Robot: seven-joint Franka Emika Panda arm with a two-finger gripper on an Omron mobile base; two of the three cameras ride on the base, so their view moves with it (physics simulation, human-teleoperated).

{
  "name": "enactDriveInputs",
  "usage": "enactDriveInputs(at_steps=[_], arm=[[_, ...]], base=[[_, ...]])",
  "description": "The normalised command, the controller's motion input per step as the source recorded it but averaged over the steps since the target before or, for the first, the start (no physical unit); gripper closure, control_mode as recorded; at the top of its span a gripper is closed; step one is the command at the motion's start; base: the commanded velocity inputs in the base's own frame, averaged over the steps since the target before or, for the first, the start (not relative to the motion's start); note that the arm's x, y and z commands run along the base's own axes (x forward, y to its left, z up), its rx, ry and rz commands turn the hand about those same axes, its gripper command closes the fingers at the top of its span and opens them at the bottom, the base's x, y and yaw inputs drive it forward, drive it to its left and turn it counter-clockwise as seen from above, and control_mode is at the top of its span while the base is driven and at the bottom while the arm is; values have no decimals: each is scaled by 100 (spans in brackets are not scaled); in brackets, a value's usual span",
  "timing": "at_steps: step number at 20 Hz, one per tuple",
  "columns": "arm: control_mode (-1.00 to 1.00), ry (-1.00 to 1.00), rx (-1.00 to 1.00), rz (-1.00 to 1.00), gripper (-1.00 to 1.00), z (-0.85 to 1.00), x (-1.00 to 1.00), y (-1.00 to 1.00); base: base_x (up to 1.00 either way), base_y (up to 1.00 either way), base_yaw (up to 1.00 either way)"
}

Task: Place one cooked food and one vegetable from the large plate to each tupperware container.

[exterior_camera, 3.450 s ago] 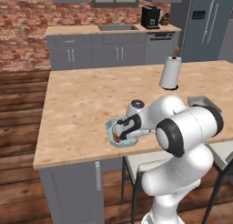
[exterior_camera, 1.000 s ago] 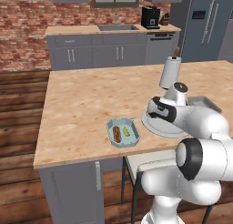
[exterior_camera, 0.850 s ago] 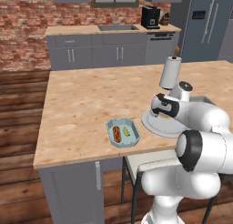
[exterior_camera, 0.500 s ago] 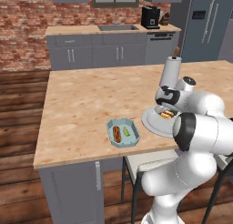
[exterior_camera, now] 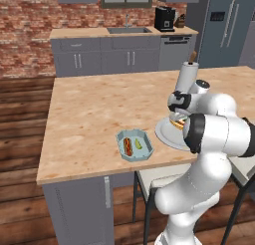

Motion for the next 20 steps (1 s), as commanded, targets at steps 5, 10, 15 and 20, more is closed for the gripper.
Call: enactDriveInputs(at_steps=[5, 10, 15, 20], arm=[[-100, 0, 0, 8, -100, -28, 41, -28], [-100, 0, 0, 10, -100, -16, 48, -31], [-100, 3, 0, 6, -100, -15, 42, 0], [-100, 7, 0, 3, -100, -16, 36, -1]], base=[[0, 0, 0], [0, 0, 0], [0, 0, 0], [0, 0, 0]])
